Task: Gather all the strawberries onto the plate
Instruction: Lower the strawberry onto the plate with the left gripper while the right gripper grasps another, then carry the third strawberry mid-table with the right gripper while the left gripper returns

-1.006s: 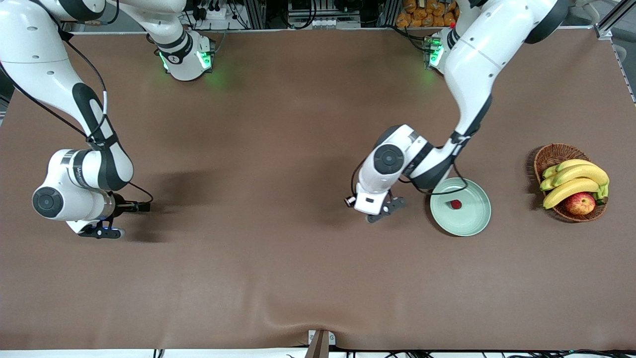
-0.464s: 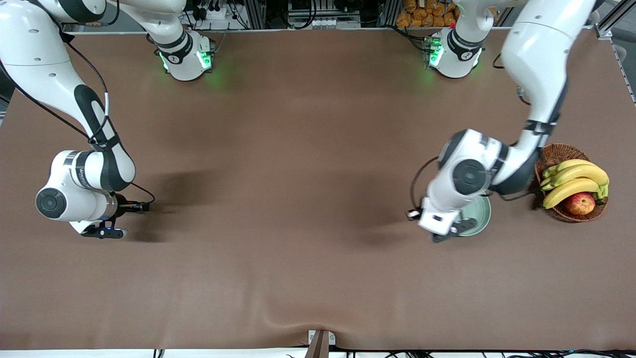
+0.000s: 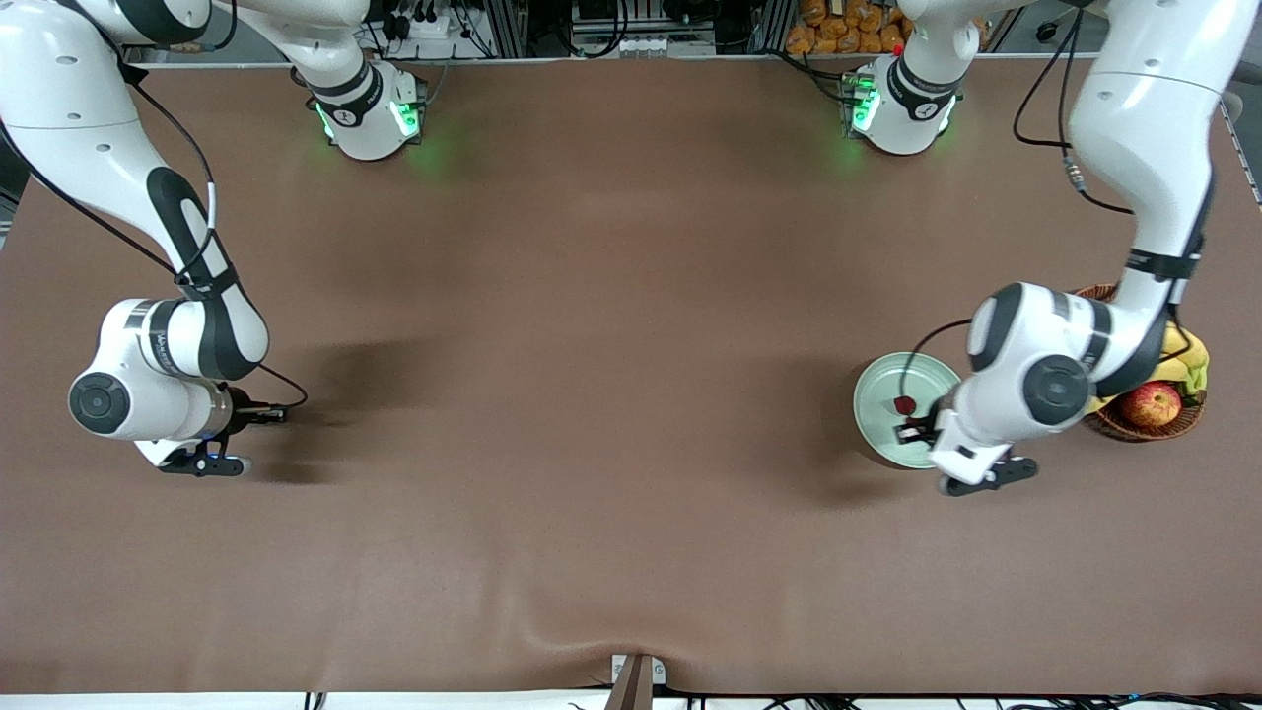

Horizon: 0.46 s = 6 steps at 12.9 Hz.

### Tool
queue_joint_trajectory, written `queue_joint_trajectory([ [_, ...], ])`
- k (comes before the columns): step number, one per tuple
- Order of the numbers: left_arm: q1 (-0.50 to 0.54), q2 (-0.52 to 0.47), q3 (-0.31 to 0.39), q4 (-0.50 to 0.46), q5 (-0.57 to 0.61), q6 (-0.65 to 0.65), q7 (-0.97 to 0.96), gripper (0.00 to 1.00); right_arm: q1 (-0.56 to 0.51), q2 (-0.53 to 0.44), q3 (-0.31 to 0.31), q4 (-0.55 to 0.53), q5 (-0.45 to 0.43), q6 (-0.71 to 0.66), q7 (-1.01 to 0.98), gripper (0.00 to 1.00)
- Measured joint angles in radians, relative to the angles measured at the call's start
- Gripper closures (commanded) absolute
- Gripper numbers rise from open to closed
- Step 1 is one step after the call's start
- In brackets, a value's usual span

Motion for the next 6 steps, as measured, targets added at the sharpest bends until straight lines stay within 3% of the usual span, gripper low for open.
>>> queue_joint_trajectory([
  [1,0.017,0.008,0.0,0.0,0.0,0.001,0.018,0.12,0.013,-0.006,0.009,0.022,0.002,0.0,0.004,0.93],
  [2,0.022,0.013,0.0,0.0,0.0,0.001,0.025,0.0,0.037,-0.016,0.014,0.041,0.009,0.0,0.019,0.96],
  [4,0.02,0.015,-0.003,0.0,0.0,0.002,0.025,0.0,0.115,-0.035,0.021,0.063,0.055,-0.003,0.079,0.98],
  [6,0.02,0.012,-0.006,0.004,0.0,0.001,0.025,0.0,0.221,-0.038,0.024,0.067,0.172,-0.002,0.155,0.98],
])
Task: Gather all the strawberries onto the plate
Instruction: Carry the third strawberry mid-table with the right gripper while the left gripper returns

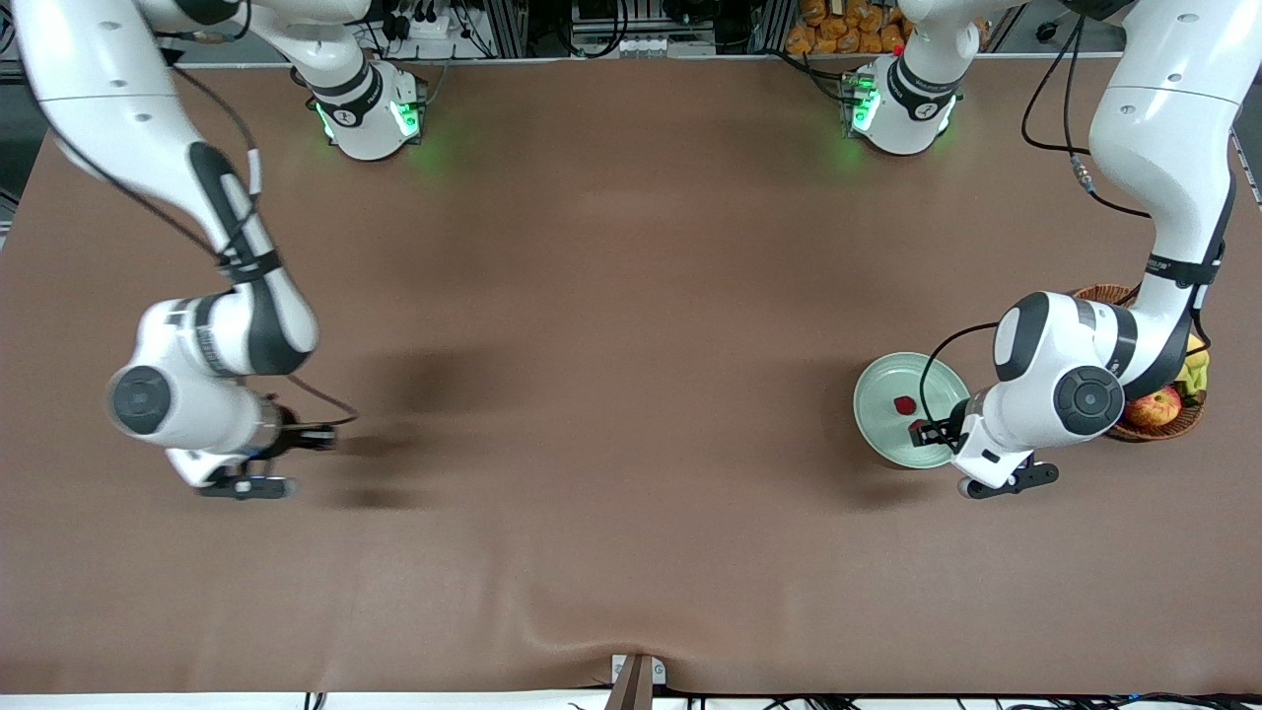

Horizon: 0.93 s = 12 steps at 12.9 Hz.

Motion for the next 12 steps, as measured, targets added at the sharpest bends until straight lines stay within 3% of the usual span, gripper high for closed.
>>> queue_joint_trajectory([
  [3,0.003,-0.036,-0.023,0.009,0.0,-0.049,-0.002,0.0,0.185,0.008,0.001,0.01,0.222,0.083,0.11,0.96],
  [7,-0.012,-0.074,-0.123,0.008,-0.001,-0.125,-0.159,0.0,0.391,0.061,-0.002,0.014,0.436,0.315,0.251,0.91],
  [12,-0.094,-0.052,-0.16,0.003,-0.01,-0.099,-0.354,0.0,0.587,0.147,-0.013,0.117,0.508,0.444,0.563,0.84],
])
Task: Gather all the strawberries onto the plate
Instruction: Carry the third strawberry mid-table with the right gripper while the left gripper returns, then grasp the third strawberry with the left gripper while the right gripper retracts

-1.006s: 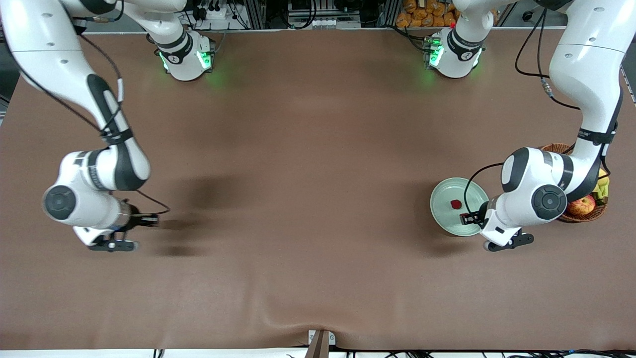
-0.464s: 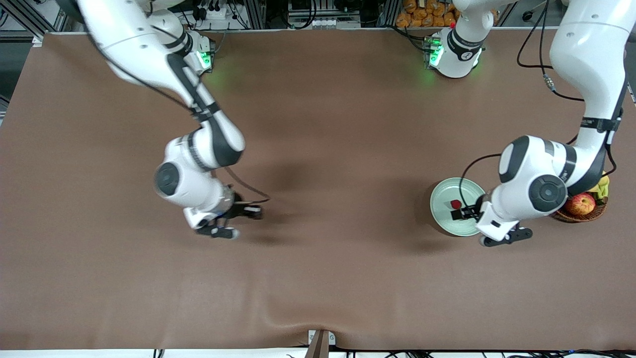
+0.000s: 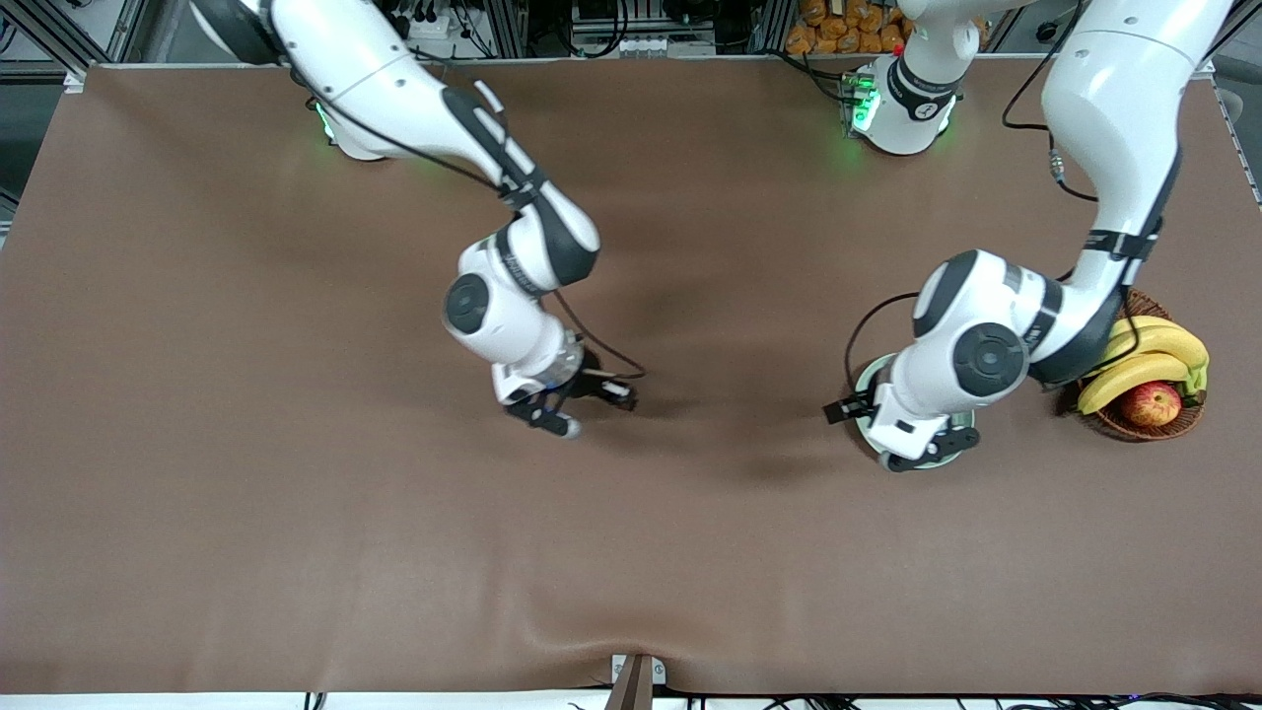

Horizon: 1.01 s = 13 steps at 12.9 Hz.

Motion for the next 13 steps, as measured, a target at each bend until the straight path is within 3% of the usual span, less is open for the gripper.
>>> queue_joint_trajectory([
  [2,-0.041,0.015,-0.002,0.0,0.0,0.028,-0.081,0.0,0.071,0.046,-0.018,0.044,0.006,0.074,0.095,0.8],
  [4,-0.084,0.033,-0.003,0.0,0.0,0.059,-0.158,0.0,0.11,0.087,-0.029,0.075,0.007,0.112,0.149,0.64],
  [6,-0.114,0.052,-0.003,0.0,0.0,0.086,-0.212,0.0,0.115,0.106,-0.033,0.09,0.007,0.116,0.157,0.07],
  [7,-0.122,0.061,-0.003,0.0,0.0,0.099,-0.228,0.0,0.115,0.109,-0.035,0.093,0.007,0.116,0.158,0.0],
  [13,-0.166,0.091,-0.003,0.0,0.0,0.164,-0.315,0.0,0.053,0.084,-0.057,0.123,0.008,0.077,0.164,0.0],
])
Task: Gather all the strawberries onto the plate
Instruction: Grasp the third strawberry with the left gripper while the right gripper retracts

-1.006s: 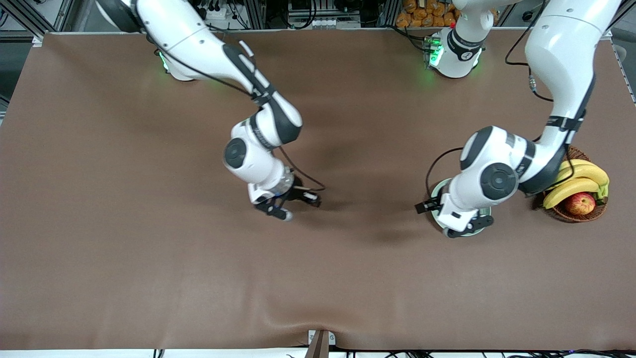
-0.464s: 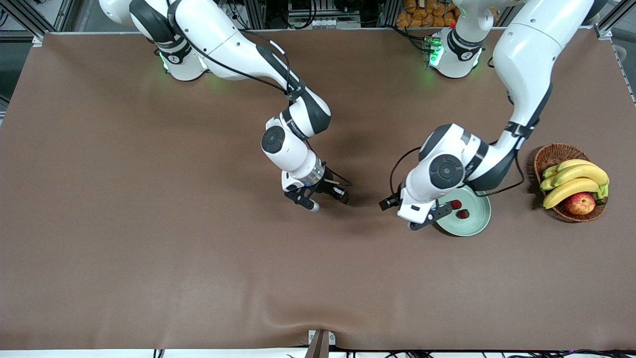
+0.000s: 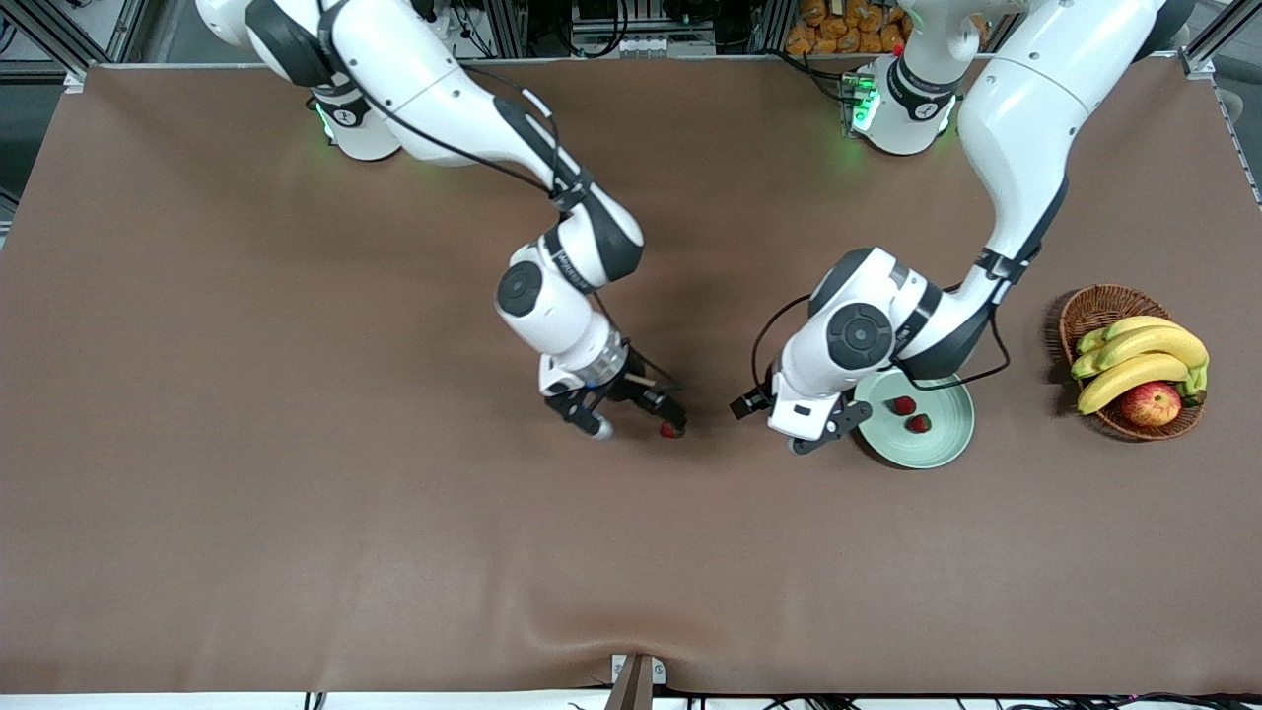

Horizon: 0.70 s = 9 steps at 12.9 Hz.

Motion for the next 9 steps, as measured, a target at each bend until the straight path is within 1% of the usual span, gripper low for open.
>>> queue_joint_trajectory([
  [2,-0.04,0.018,0.0,0.012,0.0,0.029,-0.056,0.0,-0.077,-0.057,-0.005,0.009,-0.016,-0.162,-0.007,0.0],
  [3,-0.062,0.034,0.001,0.034,0.0,0.046,-0.092,0.0,-0.126,-0.097,-0.007,0.014,-0.061,-0.266,-0.011,0.0],
  [5,-0.118,0.082,0.025,0.1,0.0,0.082,-0.158,0.0,-0.229,-0.192,-0.006,0.022,-0.222,-0.472,-0.02,0.0],
  [7,-0.204,0.131,0.108,0.16,0.0,0.147,-0.207,0.0,-0.298,-0.277,-0.003,0.023,-0.349,-0.644,-0.059,0.0],
  [8,-0.254,0.155,0.161,0.186,0.0,0.187,-0.242,0.0,-0.319,-0.313,-0.002,0.024,-0.389,-0.714,-0.092,0.0],
  [9,-0.301,0.18,0.21,0.214,0.0,0.222,-0.279,0.0,-0.339,-0.347,-0.002,0.026,-0.412,-0.78,-0.137,0.0],
])
